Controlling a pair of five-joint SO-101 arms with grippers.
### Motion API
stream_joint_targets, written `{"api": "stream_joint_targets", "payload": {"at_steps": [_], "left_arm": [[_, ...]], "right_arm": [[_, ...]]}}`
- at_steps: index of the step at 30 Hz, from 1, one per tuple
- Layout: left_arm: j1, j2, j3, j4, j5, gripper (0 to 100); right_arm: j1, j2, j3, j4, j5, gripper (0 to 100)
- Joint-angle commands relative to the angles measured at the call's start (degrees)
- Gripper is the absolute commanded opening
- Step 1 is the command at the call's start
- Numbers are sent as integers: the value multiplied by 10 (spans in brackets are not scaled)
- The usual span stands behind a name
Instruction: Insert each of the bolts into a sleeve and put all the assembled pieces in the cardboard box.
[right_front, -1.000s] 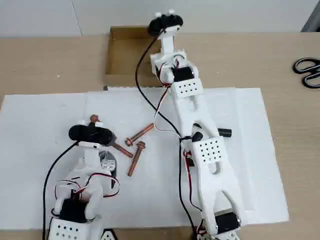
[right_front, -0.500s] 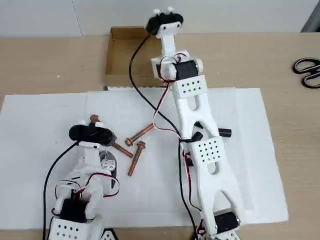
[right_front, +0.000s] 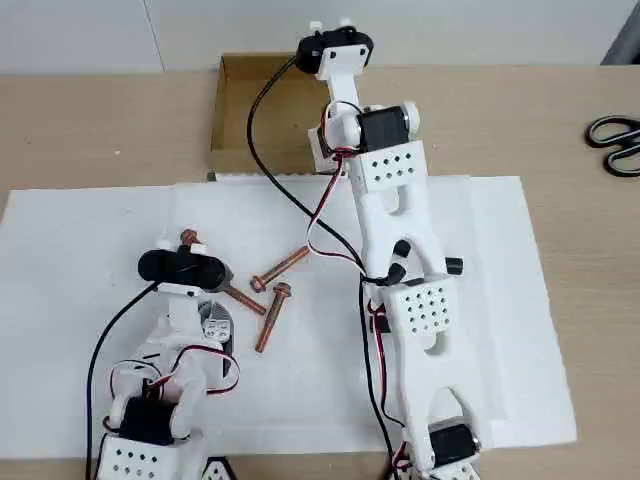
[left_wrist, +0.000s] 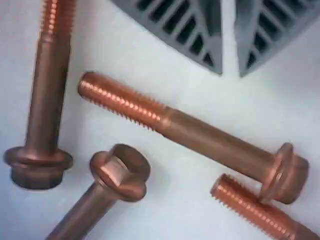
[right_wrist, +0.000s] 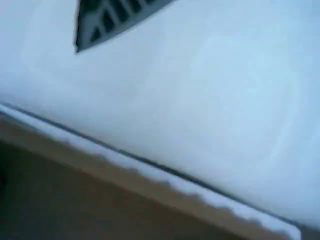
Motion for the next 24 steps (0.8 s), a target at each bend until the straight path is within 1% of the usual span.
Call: {"api": "stream_joint_targets", "payload": {"at_steps": [1,5,7,9,12,14,17,21,24], "left_arm": [[-3,-5,-4,-12,1,6],[-3,-5,-4,-12,1,6],[-3,-5,-4,-12,1,6],[-3,-5,-4,-12,1,6],[-3,-5,-4,-12,1,6],[-3,-5,-4,-12,1,6],[-3,-5,-4,-12,1,6],[-3,-5,-4,-12,1,6],[-3,-5,-4,-12,1,6]], "right_arm": [[4,-116,123,12,5,252],[3,-255,334,7,2,252],[2,-297,426,3,1,252],[4,-323,485,3,1,252],[12,-342,526,3,11,252],[17,-346,533,3,47,252],[32,-344,533,5,138,252],[48,-342,534,4,193,252],[58,-341,536,4,258,252]]}}
